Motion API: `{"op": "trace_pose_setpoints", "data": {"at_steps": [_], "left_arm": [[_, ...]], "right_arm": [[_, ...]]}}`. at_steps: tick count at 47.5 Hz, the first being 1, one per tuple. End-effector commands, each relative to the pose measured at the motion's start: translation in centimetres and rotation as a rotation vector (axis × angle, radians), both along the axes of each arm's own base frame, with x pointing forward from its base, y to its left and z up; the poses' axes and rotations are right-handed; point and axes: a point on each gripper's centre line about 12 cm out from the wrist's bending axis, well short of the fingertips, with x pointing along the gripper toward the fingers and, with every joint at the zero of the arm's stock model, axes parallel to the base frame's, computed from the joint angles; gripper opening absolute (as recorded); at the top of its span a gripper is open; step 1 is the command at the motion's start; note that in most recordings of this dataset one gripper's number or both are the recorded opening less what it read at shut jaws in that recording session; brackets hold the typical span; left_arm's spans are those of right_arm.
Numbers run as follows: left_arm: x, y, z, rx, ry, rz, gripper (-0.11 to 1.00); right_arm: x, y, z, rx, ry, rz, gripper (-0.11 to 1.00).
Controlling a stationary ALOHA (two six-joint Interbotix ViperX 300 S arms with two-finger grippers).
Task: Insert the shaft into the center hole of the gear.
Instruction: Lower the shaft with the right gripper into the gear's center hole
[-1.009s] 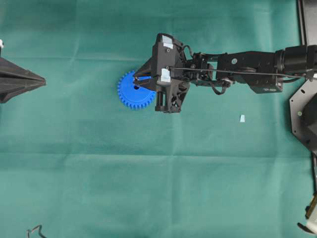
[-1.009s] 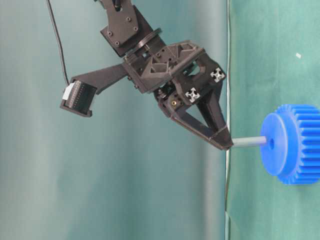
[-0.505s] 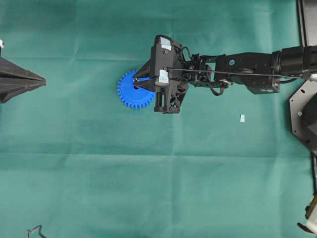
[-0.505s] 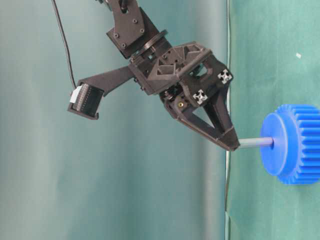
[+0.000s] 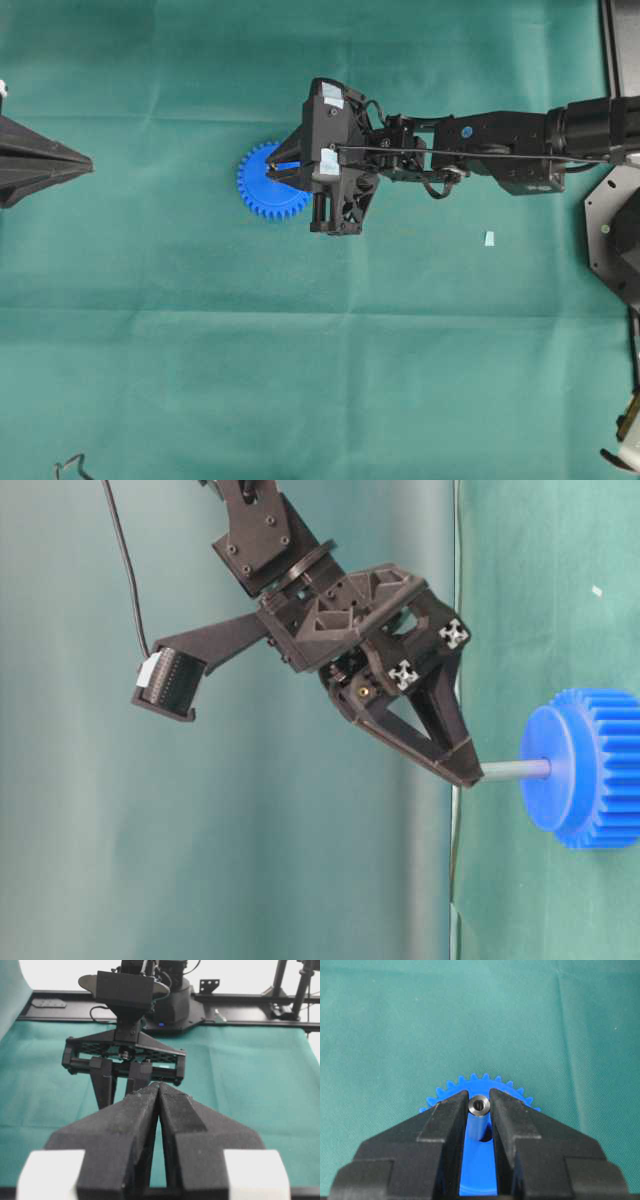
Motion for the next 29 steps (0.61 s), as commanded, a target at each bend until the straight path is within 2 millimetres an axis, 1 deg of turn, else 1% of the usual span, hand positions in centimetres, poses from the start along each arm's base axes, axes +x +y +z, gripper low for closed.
{"op": "trace_pose_setpoints", "data": {"at_steps": [1,10,17,29], "left_arm": [[0.2,0.0,1.0,0.002,-0.026,0.001,0.0],[0.2,0.0,1.0,0.002,-0.026,0.001,0.0],[0.2,0.0,1.0,0.002,-0.026,0.001,0.0],[0.1,0.0,1.1,0.002,-0.029,0.001,0.0]], "right_arm": [[0.5,-0.1,1.0,-0.004,-0.035,-0.001,0.18],[0.5,-0.5,0.2,-0.002,-0.02,-0.011,0.18],[0.5,-1.1,0.3,-0.005,-0.023,-0.023,0.18],[0.4,-1.3,0.2,-0.008,-0.017,-0.026,0.18]]}}
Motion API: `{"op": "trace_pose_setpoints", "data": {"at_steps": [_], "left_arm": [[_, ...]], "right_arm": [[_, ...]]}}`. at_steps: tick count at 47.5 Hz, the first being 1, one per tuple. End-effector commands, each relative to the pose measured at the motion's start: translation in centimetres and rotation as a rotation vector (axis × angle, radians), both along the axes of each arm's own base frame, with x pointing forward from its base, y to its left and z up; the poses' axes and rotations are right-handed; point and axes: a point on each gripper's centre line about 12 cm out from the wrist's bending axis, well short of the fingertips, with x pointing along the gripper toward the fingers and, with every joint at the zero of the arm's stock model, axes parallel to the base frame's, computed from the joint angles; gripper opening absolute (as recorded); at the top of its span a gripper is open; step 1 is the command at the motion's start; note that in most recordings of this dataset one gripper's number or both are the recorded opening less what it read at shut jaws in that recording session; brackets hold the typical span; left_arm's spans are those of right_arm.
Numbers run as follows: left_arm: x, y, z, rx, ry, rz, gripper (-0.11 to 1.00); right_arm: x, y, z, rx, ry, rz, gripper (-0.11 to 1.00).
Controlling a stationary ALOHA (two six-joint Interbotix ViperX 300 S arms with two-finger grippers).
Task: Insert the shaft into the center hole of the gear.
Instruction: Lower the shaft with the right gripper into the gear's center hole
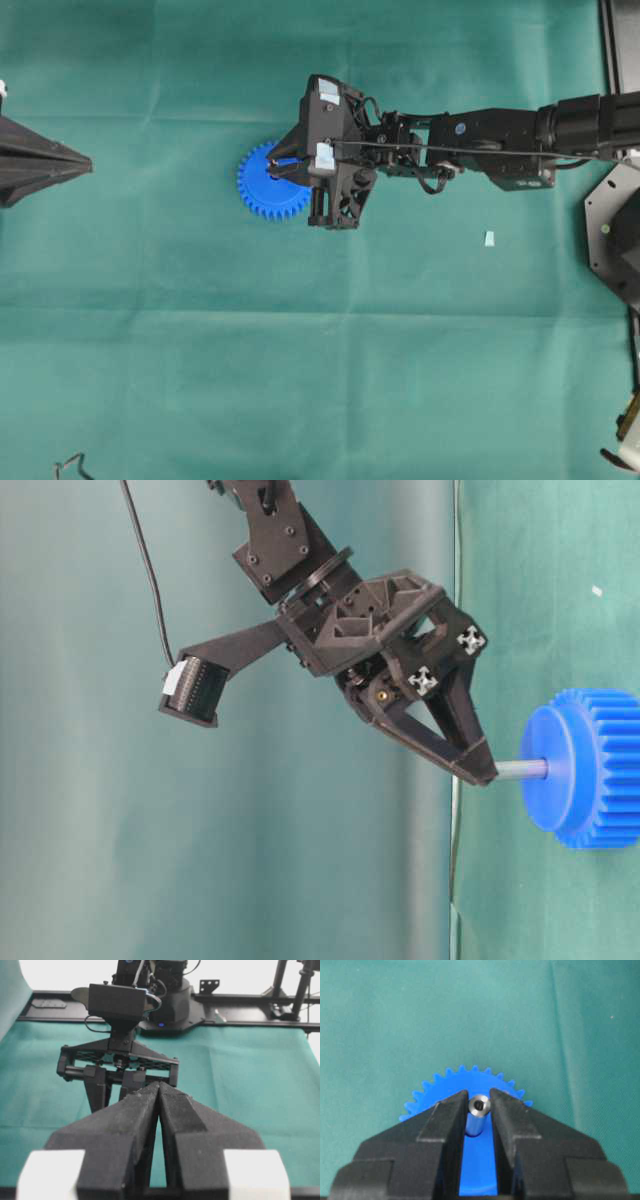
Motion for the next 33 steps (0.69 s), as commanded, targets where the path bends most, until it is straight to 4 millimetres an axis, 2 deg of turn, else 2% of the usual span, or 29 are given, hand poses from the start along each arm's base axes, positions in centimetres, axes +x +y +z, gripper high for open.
{"op": "trace_pose_setpoints", "data": {"at_steps": [1,18,33], "left_arm": [[0.2,0.0,1.1,0.002,-0.028,0.001,0.0],[0.2,0.0,1.1,0.002,-0.029,0.001,0.0],[0.2,0.0,1.1,0.003,-0.029,0.001,0.0]], "right_arm": [[0.3,-0.4,1.2,-0.006,-0.033,-0.007,0.18],[0.2,-0.3,1.1,-0.007,-0.03,-0.004,0.18],[0.5,-0.2,-0.7,0.003,0.007,-0.005,0.18]]}}
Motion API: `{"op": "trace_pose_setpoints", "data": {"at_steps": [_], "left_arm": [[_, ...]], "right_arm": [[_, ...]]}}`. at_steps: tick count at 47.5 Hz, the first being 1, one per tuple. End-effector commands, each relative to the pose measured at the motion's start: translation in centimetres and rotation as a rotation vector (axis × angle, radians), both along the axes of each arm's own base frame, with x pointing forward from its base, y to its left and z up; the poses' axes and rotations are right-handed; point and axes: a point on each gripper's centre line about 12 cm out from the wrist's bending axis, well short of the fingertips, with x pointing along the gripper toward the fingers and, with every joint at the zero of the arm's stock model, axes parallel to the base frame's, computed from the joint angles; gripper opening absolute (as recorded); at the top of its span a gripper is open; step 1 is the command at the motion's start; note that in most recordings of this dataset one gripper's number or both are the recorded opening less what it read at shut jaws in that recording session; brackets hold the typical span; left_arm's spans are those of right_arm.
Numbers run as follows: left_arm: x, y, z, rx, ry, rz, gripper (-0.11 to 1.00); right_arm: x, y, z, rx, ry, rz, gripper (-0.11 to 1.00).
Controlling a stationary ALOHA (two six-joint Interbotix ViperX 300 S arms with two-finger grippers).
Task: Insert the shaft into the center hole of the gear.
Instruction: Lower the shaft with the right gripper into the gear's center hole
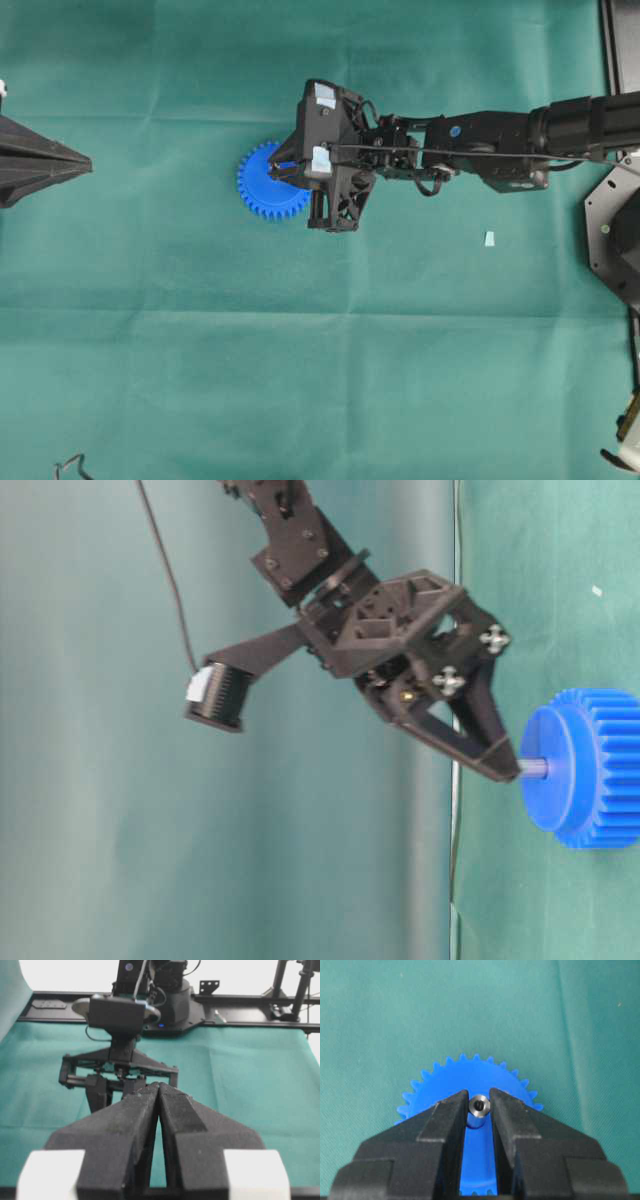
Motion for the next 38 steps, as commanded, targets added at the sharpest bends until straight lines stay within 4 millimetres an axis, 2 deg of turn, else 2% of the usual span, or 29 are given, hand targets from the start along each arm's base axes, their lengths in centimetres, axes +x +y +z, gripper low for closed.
{"op": "trace_pose_setpoints", "data": {"at_steps": [1,8,34,35,38], "left_arm": [[0.2,0.0,1.0,0.0,-0.026,0.001,0.0],[0.2,0.0,1.1,0.0,-0.026,0.001,0.0],[0.2,0.0,1.0,0.002,-0.025,0.001,0.0],[0.2,0.0,1.1,0.002,-0.026,0.001,0.0],[0.2,0.0,1.1,0.002,-0.026,0.001,0.0]], "right_arm": [[0.5,-0.1,0.8,-0.002,-0.028,-0.004,0.18],[0.5,-0.1,0.1,0.003,-0.013,-0.006,0.18],[0.6,-0.2,0.4,0.007,-0.018,-0.009,0.18],[0.7,-0.2,0.5,0.008,-0.021,-0.013,0.2],[0.7,-0.3,1.2,0.008,-0.035,-0.014,0.35]]}}
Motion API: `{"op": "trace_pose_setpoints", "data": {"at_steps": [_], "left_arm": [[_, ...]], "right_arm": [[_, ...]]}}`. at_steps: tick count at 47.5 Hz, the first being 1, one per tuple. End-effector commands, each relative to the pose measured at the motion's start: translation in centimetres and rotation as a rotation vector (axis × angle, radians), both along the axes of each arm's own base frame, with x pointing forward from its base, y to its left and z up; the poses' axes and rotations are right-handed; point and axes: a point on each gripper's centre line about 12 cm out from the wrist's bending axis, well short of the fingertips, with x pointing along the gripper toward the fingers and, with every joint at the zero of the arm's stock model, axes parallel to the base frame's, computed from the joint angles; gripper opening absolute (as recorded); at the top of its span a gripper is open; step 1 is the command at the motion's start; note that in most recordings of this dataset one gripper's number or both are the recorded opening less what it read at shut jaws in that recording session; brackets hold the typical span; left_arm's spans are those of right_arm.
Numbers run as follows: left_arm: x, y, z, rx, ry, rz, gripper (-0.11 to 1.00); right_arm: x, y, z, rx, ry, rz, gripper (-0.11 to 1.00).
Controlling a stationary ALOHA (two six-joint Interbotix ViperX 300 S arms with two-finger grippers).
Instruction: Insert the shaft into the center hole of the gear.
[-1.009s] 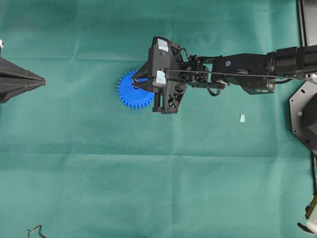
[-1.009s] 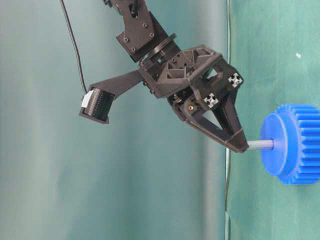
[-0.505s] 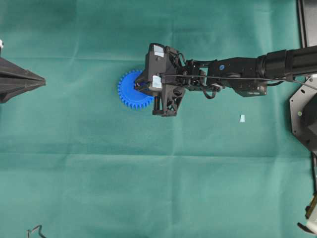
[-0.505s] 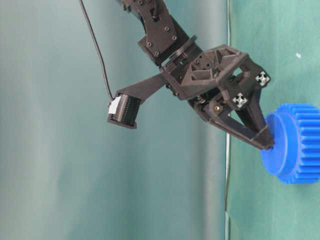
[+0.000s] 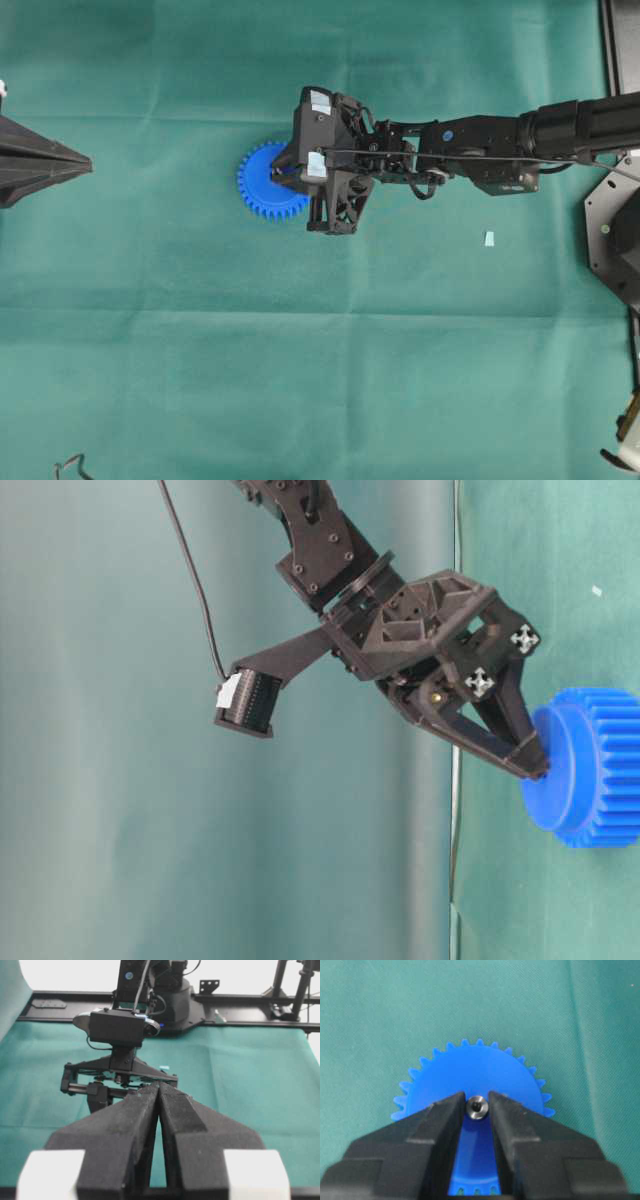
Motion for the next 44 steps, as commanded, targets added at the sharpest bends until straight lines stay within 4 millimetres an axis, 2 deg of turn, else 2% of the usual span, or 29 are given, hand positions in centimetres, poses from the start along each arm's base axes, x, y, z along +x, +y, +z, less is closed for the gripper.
{"op": "trace_pose_setpoints", "data": {"at_steps": [1,7,10,17,27,44], "left_arm": [[0.2,0.0,1.0,0.0,-0.026,0.001,0.0],[0.2,0.0,1.1,0.002,-0.026,0.001,0.0],[0.2,0.0,1.1,0.0,-0.025,0.001,0.0],[0.2,0.0,1.1,0.002,-0.023,0.001,0.0],[0.2,0.0,1.1,-0.001,-0.025,0.001,0.0],[0.1,0.0,1.3,0.0,-0.034,0.001,0.0]], "right_arm": [[0.6,-0.3,2.4,-0.005,-0.061,-0.009,0.42],[0.2,-0.3,4.3,-0.013,-0.1,-0.008,0.82],[-0.2,-0.2,5.6,-0.018,-0.123,-0.006,0.93],[-1.6,0.0,8.3,-0.027,-0.162,-0.002,0.83],[-4.6,0.5,11.1,-0.037,-0.221,-0.001,0.85],[-10.2,1.3,12.1,-0.037,-0.268,-0.007,0.85]]}}
